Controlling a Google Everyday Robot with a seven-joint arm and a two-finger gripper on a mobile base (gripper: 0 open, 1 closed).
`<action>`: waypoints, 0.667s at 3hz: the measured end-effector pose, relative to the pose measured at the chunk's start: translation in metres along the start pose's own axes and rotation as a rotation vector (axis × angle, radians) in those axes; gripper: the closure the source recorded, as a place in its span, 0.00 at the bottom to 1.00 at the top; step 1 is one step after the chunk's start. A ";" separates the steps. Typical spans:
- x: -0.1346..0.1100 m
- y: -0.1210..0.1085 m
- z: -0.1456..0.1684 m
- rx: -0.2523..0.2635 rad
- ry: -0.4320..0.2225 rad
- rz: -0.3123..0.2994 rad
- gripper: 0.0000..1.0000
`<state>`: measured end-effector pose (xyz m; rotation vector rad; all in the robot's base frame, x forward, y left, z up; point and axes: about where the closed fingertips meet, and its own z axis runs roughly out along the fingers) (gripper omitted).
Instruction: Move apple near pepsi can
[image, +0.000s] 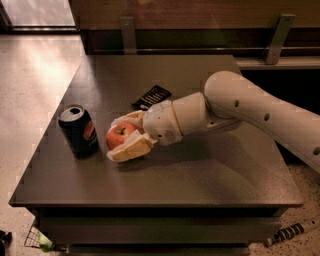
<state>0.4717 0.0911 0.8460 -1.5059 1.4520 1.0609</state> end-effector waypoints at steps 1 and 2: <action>-0.001 0.001 0.002 -0.004 0.001 -0.002 0.00; -0.001 0.001 0.002 -0.004 0.001 -0.002 0.00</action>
Offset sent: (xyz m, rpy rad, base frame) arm -0.0011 0.0018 0.0004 -0.0005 -0.0007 0.0041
